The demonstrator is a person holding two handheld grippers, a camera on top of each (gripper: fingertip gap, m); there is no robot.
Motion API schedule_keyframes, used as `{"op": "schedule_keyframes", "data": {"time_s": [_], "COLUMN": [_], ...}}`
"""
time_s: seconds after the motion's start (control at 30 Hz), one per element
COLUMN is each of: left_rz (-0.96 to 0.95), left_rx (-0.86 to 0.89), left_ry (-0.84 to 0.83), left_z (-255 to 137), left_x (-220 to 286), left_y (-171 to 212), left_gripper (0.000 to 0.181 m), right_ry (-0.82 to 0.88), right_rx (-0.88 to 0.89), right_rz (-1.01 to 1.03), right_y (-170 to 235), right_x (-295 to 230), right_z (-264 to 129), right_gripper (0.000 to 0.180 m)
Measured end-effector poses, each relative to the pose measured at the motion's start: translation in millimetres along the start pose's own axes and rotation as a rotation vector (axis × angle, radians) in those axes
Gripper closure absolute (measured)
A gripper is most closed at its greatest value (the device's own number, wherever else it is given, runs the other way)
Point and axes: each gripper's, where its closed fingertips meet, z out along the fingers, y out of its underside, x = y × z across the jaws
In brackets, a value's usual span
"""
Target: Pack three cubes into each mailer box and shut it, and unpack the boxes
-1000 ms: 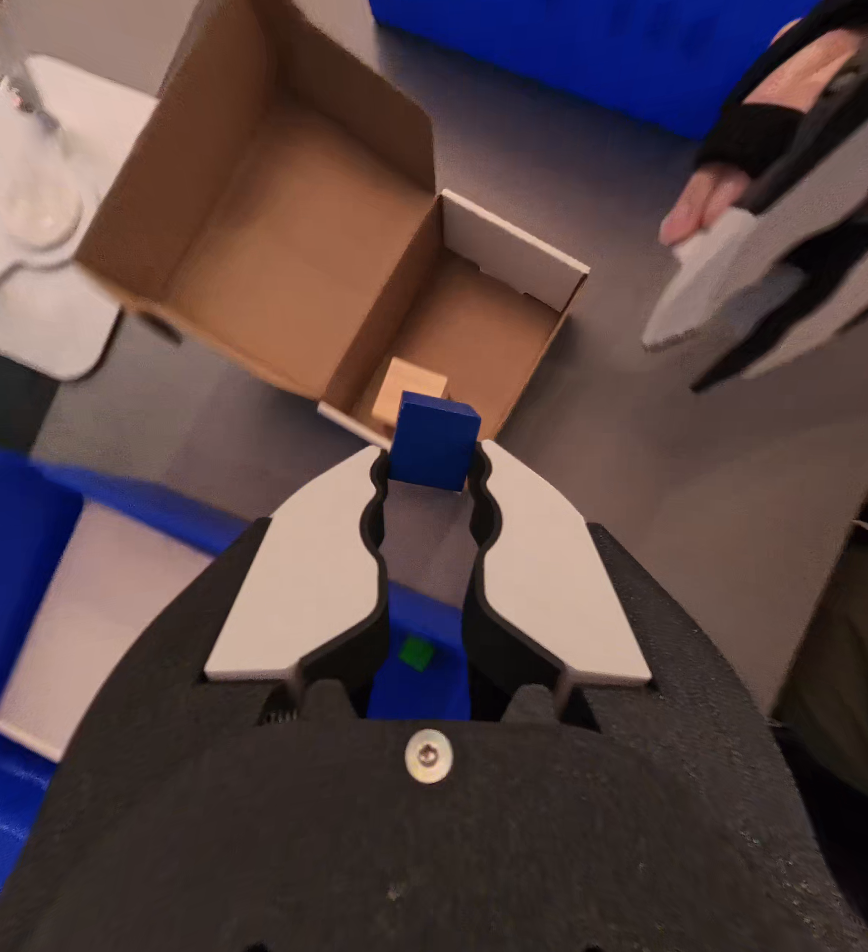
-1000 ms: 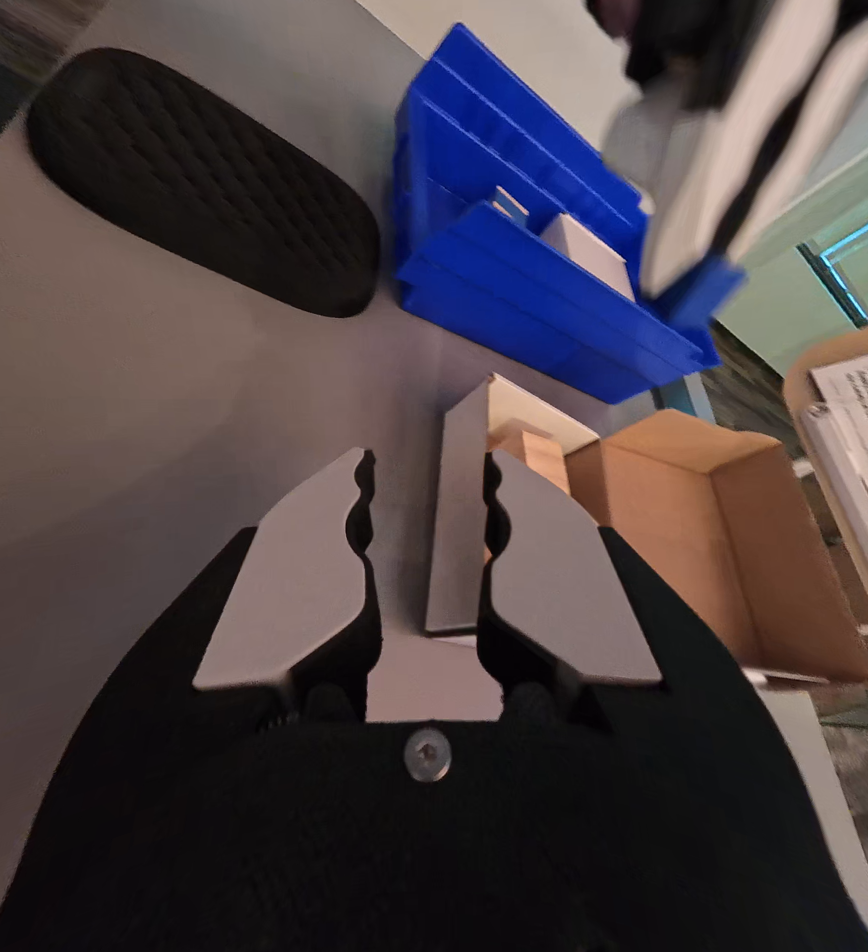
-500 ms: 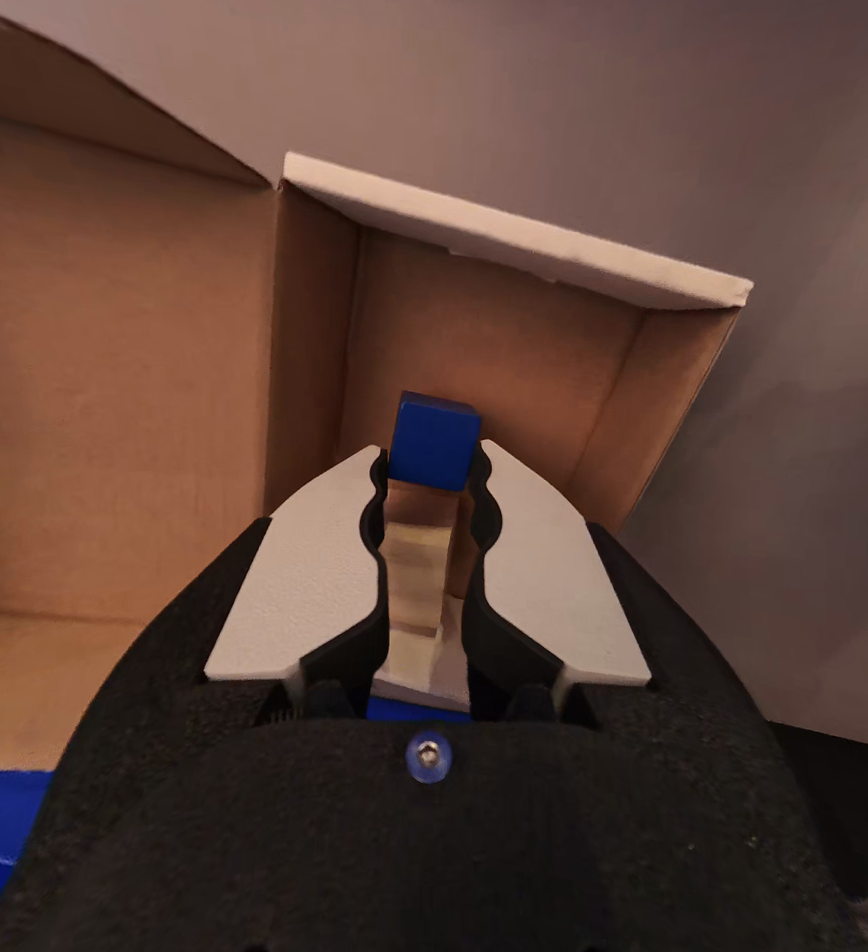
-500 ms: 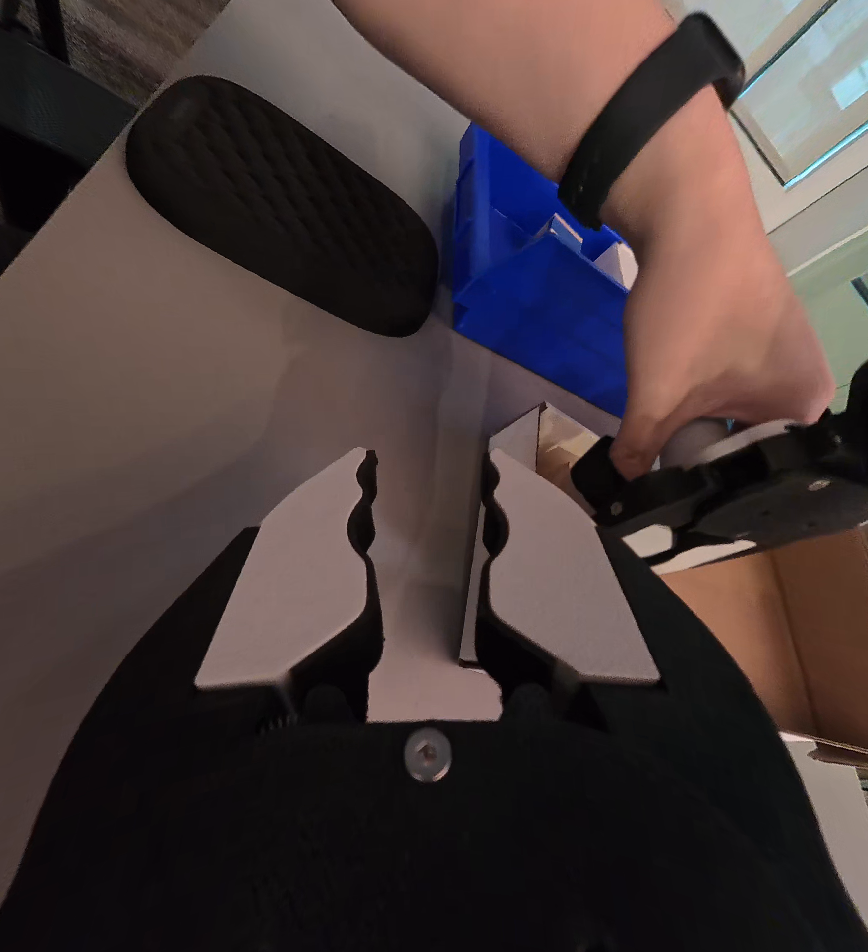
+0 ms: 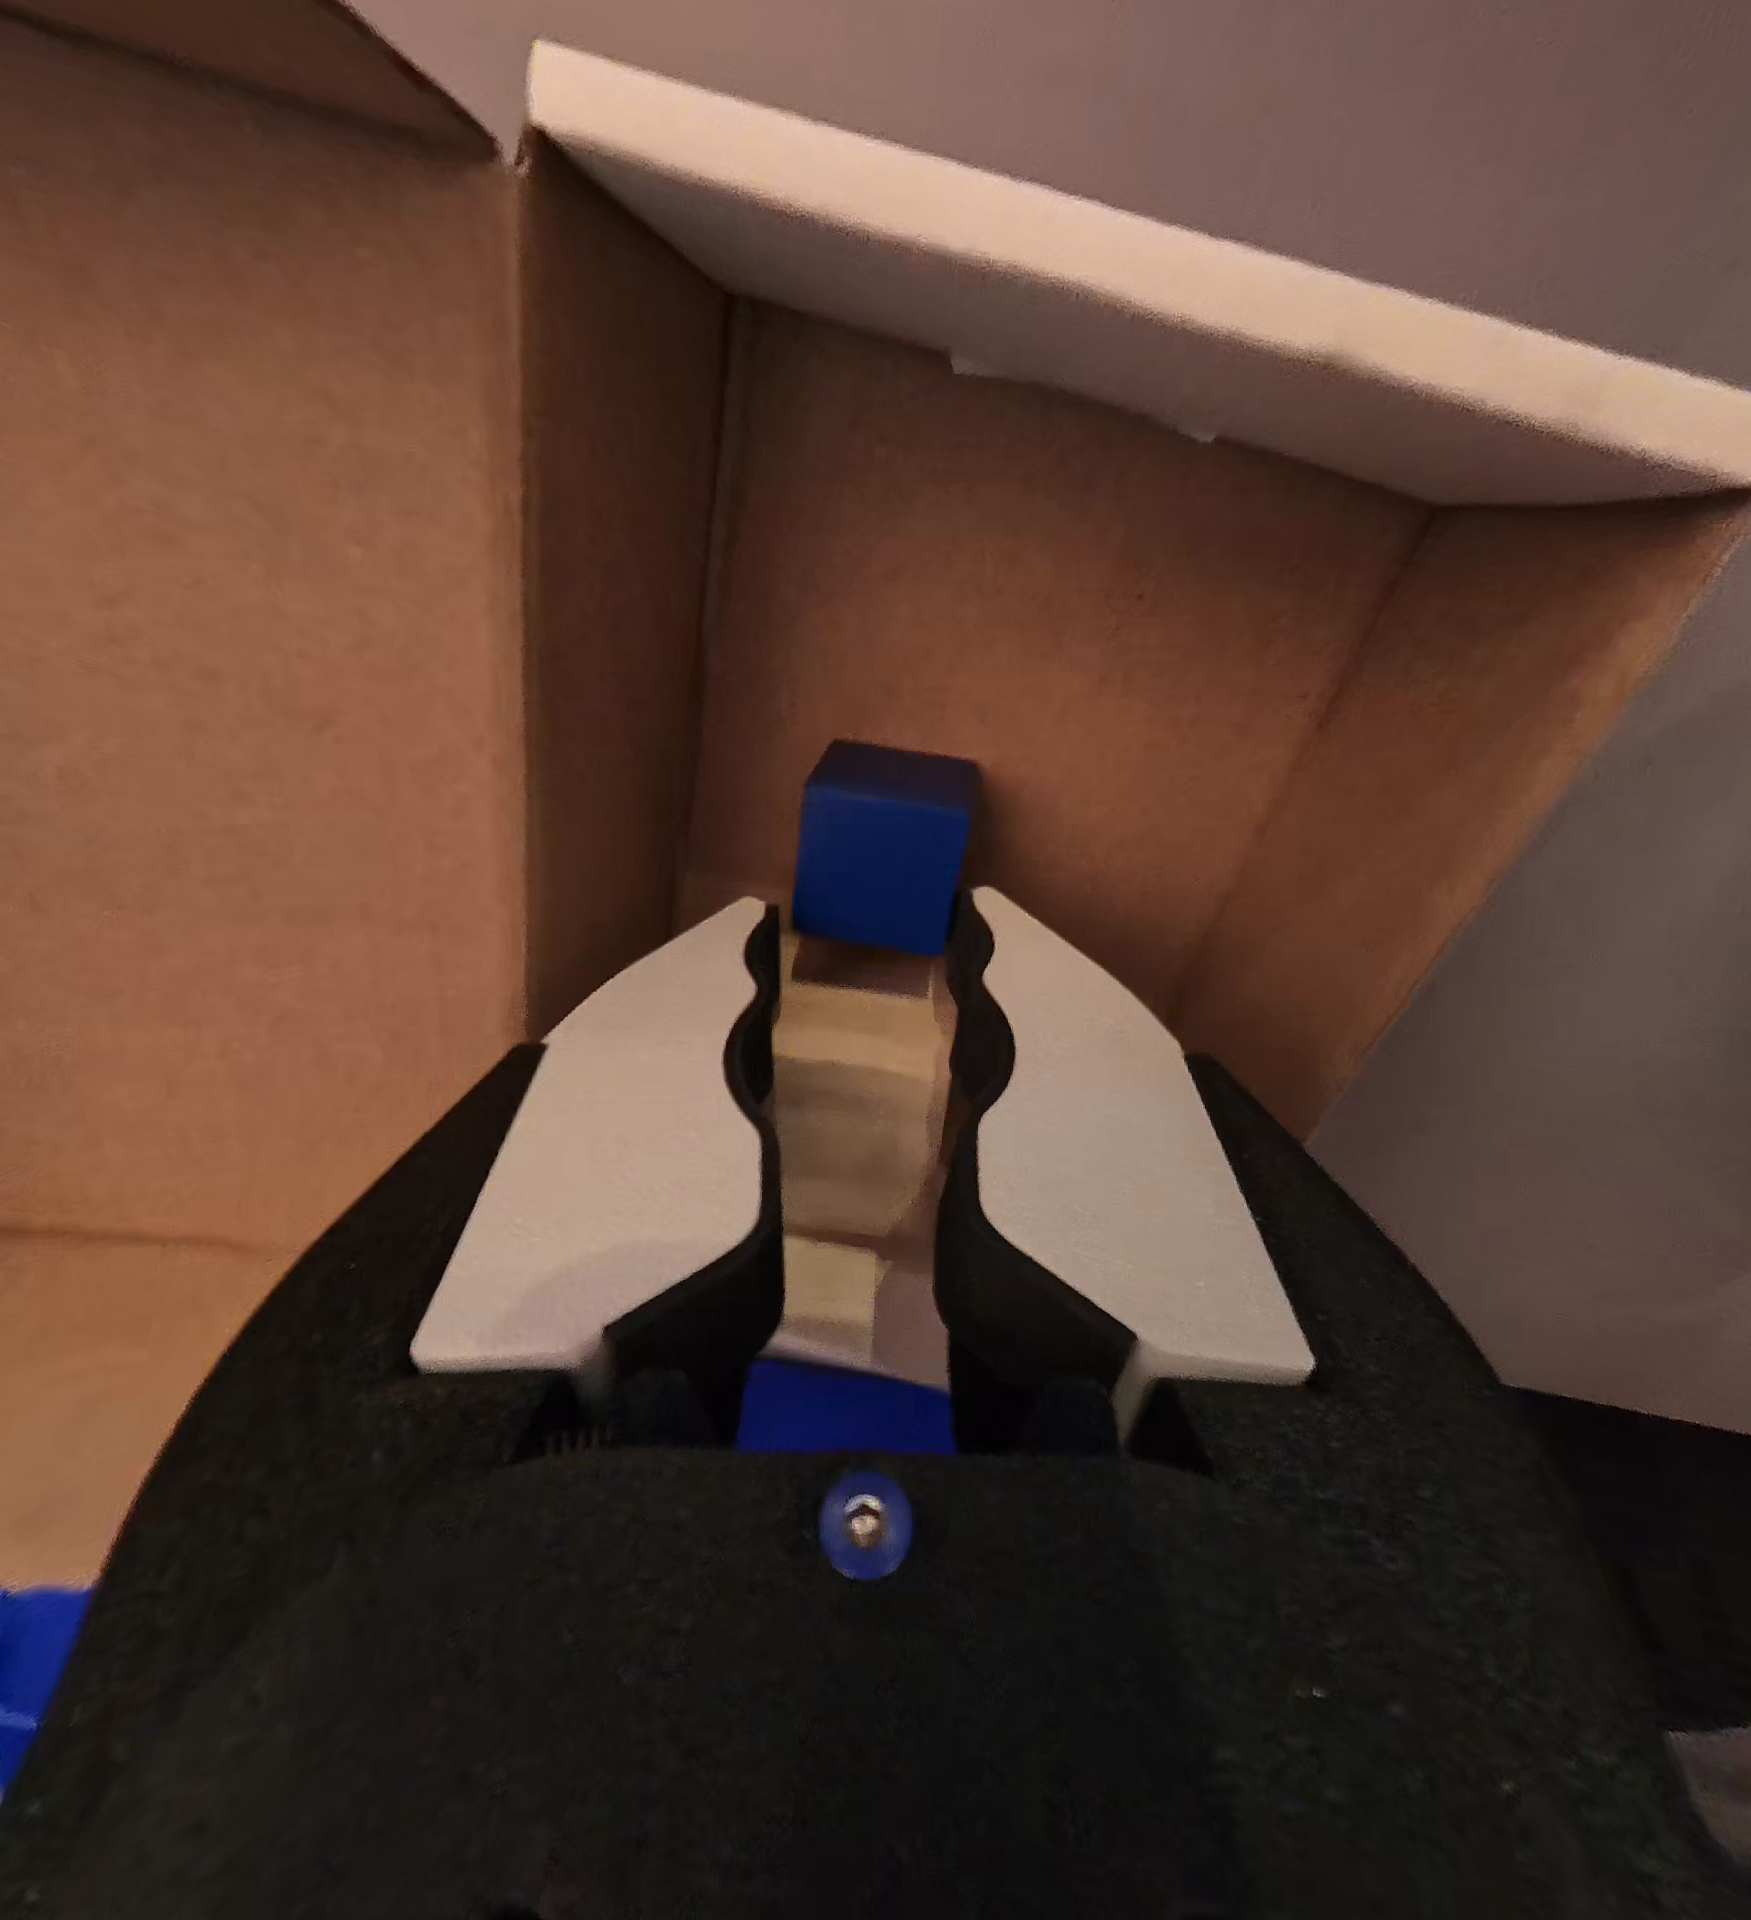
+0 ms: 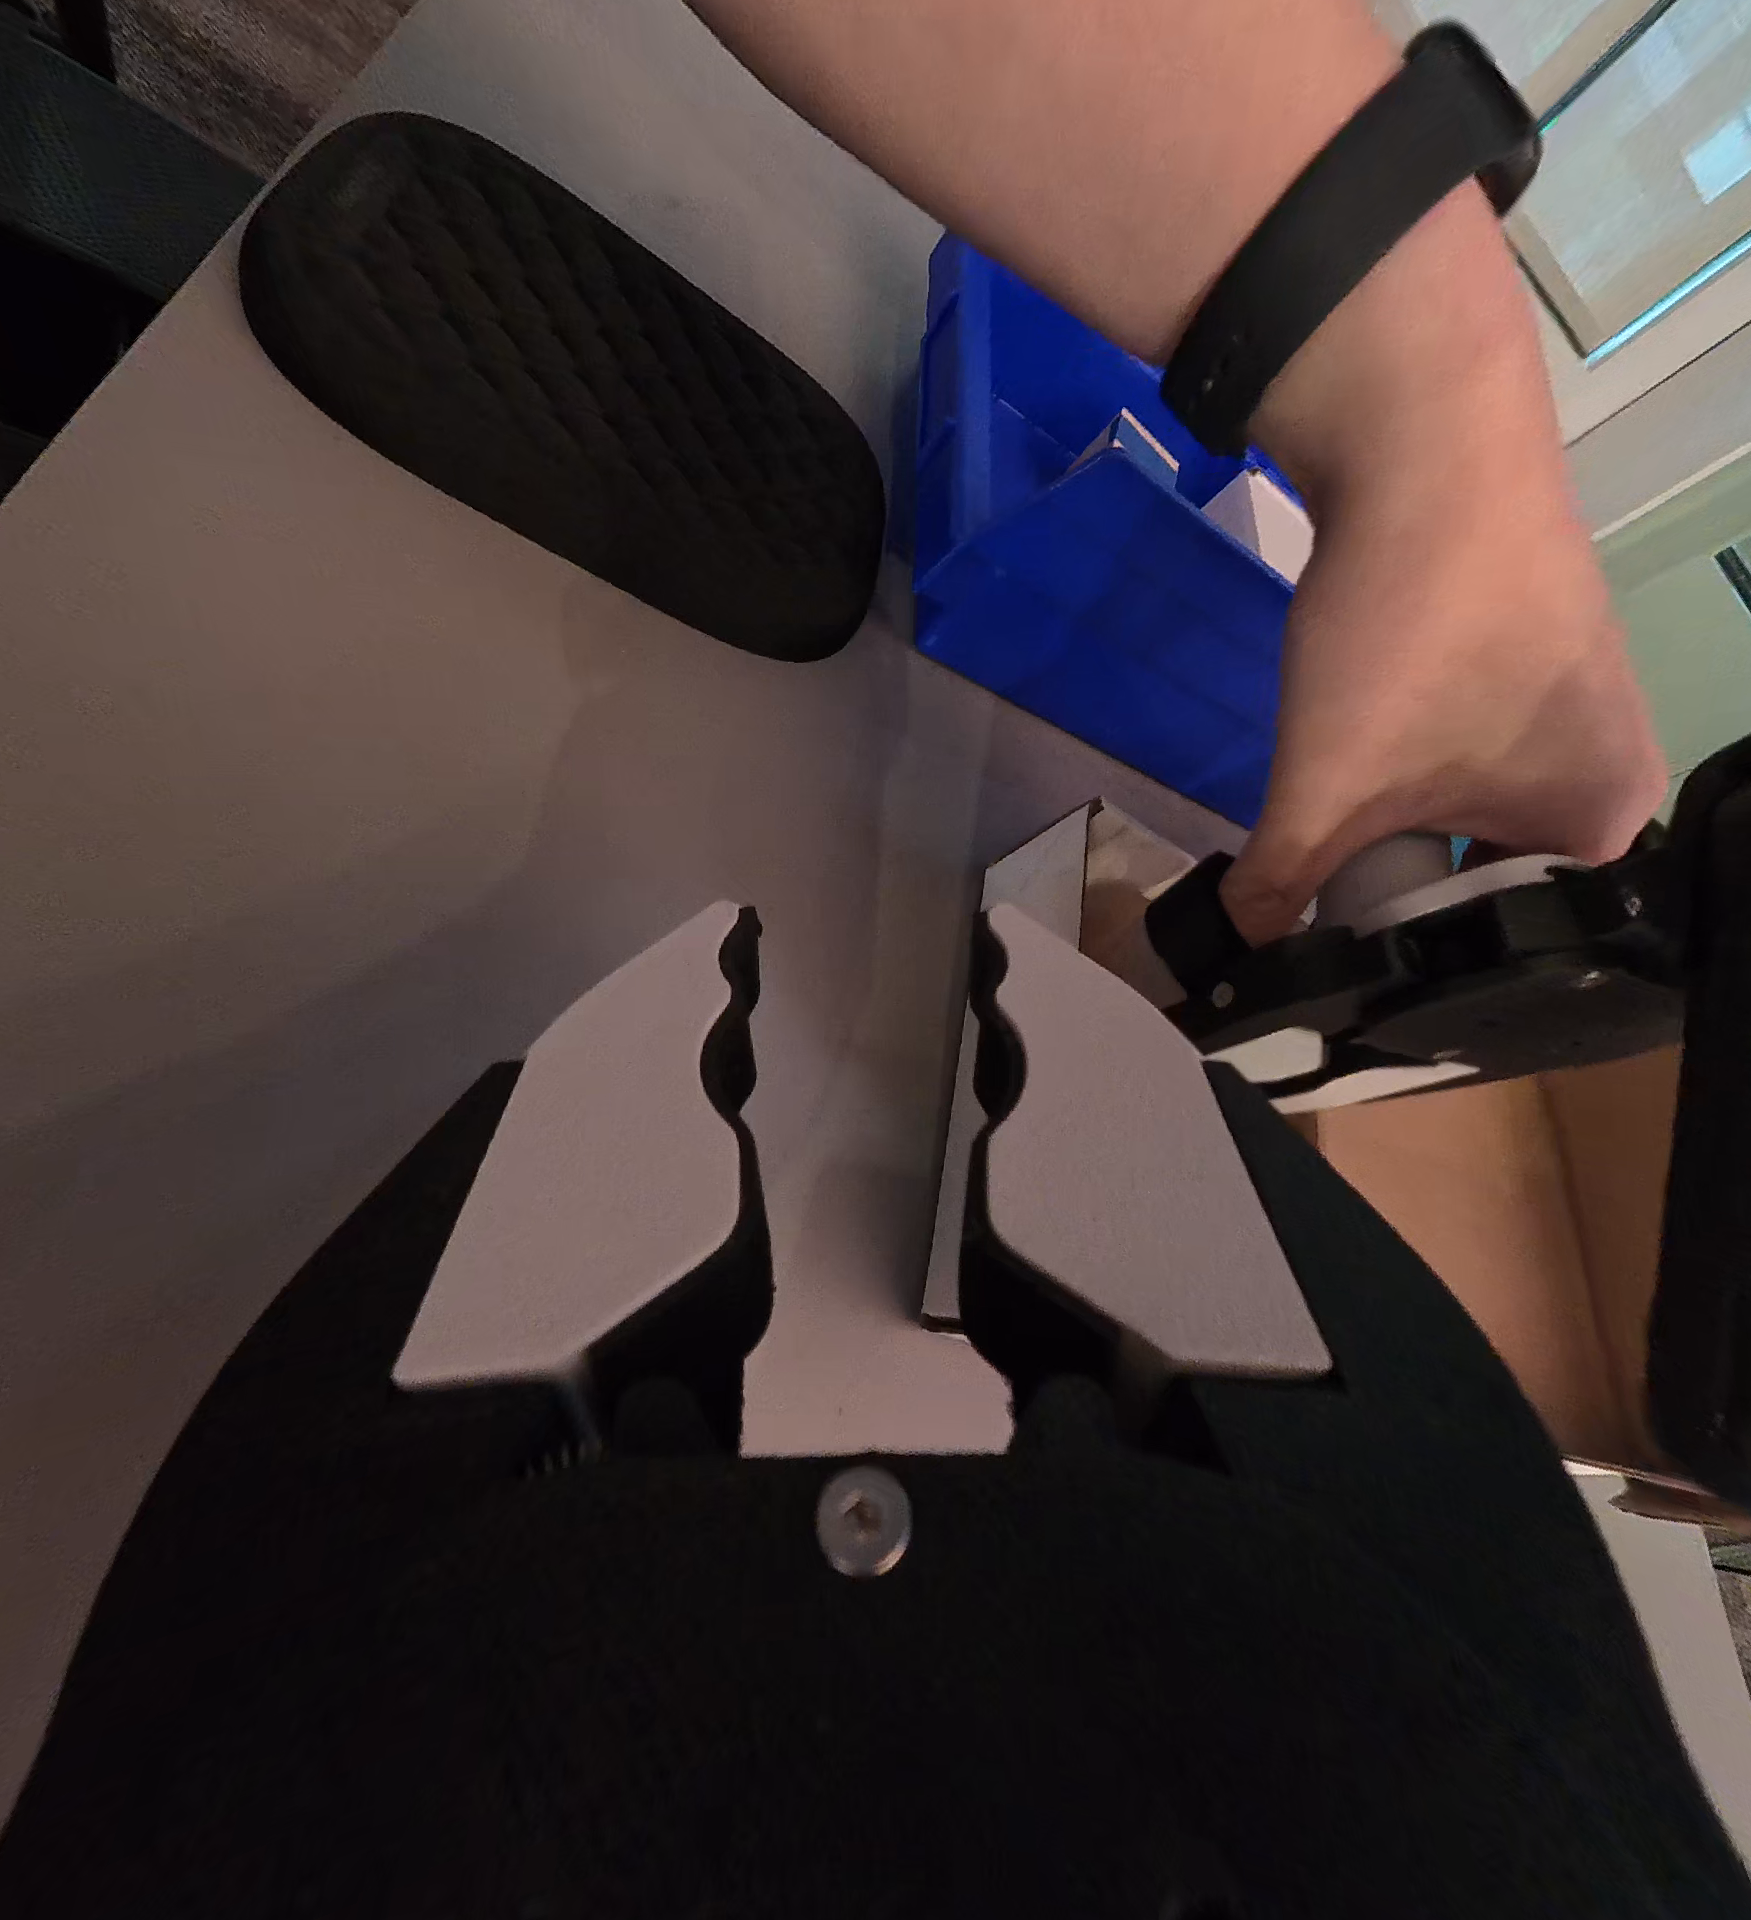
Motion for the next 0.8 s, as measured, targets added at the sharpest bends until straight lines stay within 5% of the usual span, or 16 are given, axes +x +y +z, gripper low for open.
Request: {"op": "schedule_keyframes", "data": {"time_s": [0.2, 0.37, 0.53, 0.8], "left_rz": [-0.078, -0.339, -0.352, -0.231], "left_rx": [0.333, 0.590, 0.291, -0.065], "left_ry": [-0.112, -0.323, -0.330, -0.126], "left_z": [-91, -181, -133, -31], "left_x": [-2, -31, -36, -22], "left_y": [0, 82, 190, 258], "left_gripper": [0.157, 0.137, 0.136, 0.137], "right_ry": [0.003, 0.008, 0.008, 0.024], "right_rx": [0.005, -0.009, -0.021, -0.026], "right_rz": [-0.003, -0.015, -0.015, 0.011], "right_y": [-2, -1, 1, 7], "right_x": [0, 0, 0, 5], "right_z": [0, 2, 5, 3], "right_gripper": [0.140, 0.140, 0.140, 0.139]}}
